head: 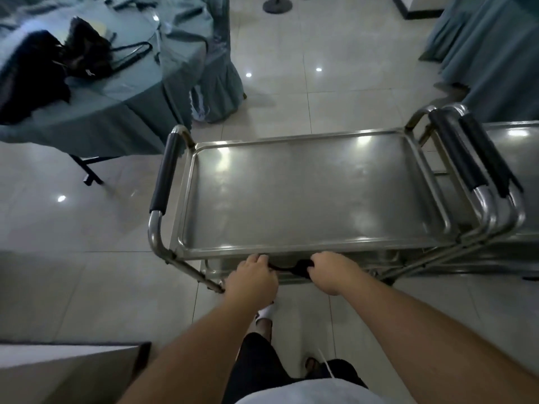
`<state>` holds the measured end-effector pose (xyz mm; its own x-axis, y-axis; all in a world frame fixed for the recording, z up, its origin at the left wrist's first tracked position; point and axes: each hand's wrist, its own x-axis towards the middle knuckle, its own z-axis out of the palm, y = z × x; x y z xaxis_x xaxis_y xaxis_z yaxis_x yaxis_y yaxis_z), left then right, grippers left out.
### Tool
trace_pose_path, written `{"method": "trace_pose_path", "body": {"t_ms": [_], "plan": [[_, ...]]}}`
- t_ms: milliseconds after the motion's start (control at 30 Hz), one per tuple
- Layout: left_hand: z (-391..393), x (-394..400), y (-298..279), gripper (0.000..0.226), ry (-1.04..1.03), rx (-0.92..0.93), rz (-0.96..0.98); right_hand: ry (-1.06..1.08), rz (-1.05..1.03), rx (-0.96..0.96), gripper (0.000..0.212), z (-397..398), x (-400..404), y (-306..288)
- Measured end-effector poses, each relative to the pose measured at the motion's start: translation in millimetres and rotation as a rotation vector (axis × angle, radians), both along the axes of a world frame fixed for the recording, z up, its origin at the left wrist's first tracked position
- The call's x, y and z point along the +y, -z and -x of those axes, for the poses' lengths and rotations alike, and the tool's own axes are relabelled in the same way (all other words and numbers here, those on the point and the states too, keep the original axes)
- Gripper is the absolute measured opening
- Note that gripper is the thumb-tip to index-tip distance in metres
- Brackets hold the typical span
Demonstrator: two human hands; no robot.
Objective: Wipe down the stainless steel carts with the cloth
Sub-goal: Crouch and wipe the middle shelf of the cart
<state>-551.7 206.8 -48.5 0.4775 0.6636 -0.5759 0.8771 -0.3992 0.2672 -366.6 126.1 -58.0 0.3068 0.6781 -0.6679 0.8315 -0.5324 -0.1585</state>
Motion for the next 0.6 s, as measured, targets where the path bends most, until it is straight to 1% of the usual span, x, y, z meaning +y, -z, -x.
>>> {"method": "trace_pose_path", "body": {"t_ms": [133,267,433,600], "plan": [[19.5,-45.9,-2.0,0.053,0.042,0.038,0.006,0.007,0.089,0.030,0.040,22.8,-50.0,8.8],[42.8,-62.4,-1.4,0.056,0.042,0.058,0.003,-0.015,0.125,0.029,0.035,44.5,-71.8,15.3],[81.6,-58.9,13.4,0.053,0.020,0.060,-0.004,-0.019,0.122,0.024,0.030,74.3,-69.9,23.6],[127.0,-40.3,29.6,0.057,0.053,0.065,0.008,0.032,0.125,0.039,0.035,111.1,-50.4,33.3]]}}
